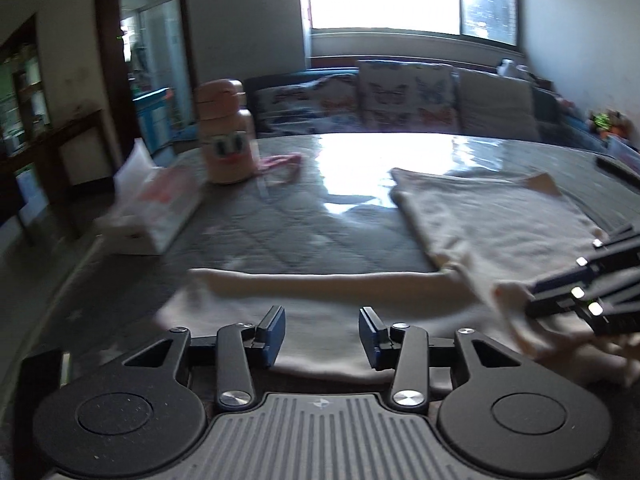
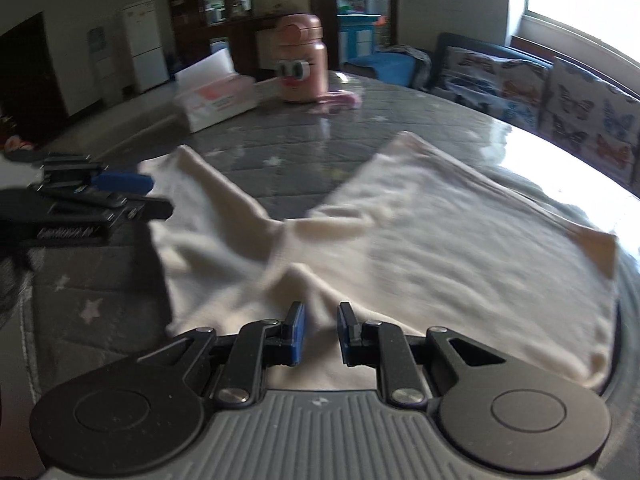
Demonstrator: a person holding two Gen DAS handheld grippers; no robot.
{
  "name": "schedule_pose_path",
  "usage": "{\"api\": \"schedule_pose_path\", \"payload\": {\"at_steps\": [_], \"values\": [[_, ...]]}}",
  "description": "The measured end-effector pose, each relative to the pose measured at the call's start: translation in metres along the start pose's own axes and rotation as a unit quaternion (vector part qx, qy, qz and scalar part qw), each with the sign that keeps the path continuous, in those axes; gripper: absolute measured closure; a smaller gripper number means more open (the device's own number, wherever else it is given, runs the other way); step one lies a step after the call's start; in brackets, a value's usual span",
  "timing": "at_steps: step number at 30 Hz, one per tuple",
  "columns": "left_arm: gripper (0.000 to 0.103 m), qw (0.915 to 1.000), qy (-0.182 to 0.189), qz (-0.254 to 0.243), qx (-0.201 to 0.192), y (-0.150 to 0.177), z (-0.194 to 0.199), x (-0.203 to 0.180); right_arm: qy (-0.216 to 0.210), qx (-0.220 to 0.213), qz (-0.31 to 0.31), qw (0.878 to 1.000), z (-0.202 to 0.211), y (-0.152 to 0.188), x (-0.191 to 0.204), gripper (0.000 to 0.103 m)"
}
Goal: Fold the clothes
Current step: 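Grasp the other sleeve cuff with the left tool and lift it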
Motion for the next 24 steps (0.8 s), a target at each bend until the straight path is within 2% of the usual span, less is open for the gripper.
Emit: {"api": "schedule_pose_path", "payload": {"at_steps": [5,11,16,24], "values": [[0.053,0.999,-0.04,0.018,-0.009,-0.003,0.003,0.022,-0.013,-0.012,0.01,1.0,0.007,-0.005,0.009,0.086],[0.052,0.996,-0.072,0.053,-0.003,-0.002,-0.002,0.047,0.009,-0.004,-0.007,1.0,0.008,-0.002,-0.005,0.086],[0.05,0.9933,-0.087,0.076,0.006,0.002,-0.004,0.059,-0.013,0.001,-0.015,1.0,-0.005,-0.002,0.003,0.086],[0.049,0.9898,-0.093,0.107,0.013,0.009,-0.007,0.073,-0.029,-0.012,0.008,0.999,0.013,-0.004,0.013,0.085]]}}
Point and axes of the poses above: each gripper's, at about its wrist camera, not at the fingertips, and z roughly against the way its jaws point, x to its left, y to its underside, the point moved 2 cm from there along -z, roughly the way its jaws point, and after that the axes turned 10 degrees about y, right-handed, at the moved point
